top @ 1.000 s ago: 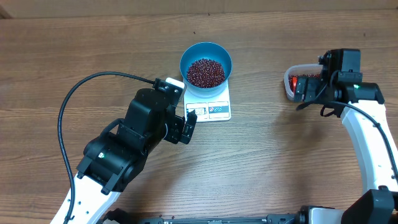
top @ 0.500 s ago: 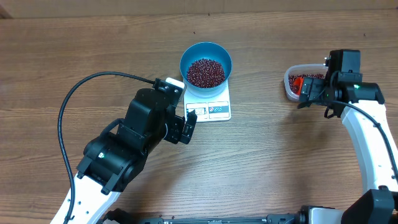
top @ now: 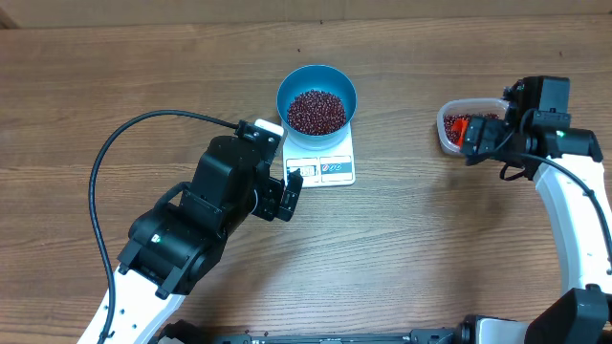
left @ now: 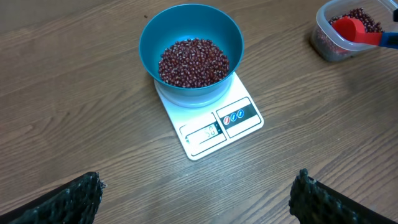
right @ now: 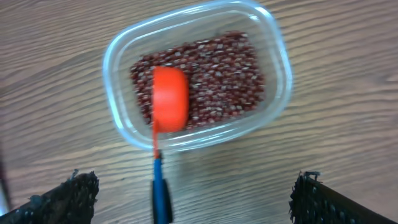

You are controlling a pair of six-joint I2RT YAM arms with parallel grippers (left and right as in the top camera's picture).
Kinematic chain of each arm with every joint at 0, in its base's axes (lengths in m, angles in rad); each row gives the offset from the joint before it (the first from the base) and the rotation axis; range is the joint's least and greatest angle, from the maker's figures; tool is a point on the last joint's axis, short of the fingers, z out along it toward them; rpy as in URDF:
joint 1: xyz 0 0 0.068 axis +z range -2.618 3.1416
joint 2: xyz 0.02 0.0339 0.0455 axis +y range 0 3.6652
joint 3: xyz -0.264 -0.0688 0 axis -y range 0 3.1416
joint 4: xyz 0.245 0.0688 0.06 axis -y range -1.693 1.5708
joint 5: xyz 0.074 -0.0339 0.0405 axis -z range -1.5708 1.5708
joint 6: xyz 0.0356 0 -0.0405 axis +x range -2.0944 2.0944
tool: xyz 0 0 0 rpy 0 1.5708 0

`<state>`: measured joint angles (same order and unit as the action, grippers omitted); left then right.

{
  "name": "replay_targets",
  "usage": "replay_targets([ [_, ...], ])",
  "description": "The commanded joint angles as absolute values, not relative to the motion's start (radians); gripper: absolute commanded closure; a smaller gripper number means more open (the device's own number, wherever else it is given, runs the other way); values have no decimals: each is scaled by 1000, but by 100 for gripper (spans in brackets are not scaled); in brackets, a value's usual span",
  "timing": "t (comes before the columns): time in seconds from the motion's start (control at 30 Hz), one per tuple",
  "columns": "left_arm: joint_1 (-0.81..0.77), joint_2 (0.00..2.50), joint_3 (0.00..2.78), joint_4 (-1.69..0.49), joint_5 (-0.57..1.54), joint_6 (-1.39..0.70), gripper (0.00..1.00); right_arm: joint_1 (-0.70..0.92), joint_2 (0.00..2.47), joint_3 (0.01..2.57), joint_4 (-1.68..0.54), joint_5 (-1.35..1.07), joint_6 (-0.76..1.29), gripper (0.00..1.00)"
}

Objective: Scoop item into bowl and weigh 150g on scale

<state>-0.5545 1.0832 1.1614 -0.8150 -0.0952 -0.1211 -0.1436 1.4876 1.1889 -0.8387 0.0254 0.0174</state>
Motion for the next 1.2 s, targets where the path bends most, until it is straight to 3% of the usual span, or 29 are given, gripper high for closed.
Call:
replay_targets([
  [0.0, -550, 1093, 1174, -812, -107, -123, 0, -147, 1468, 1212, -834, -33, -10, 0],
  [0.2, -550, 1093, 1174, -812, -107, -123, 0, -147, 1468, 1212, -850, -205, -183, 0],
  [1.17, -550, 1093, 1174, -812, -107, -123, 0, -147, 1468, 1212, -870, -53, -98, 0],
])
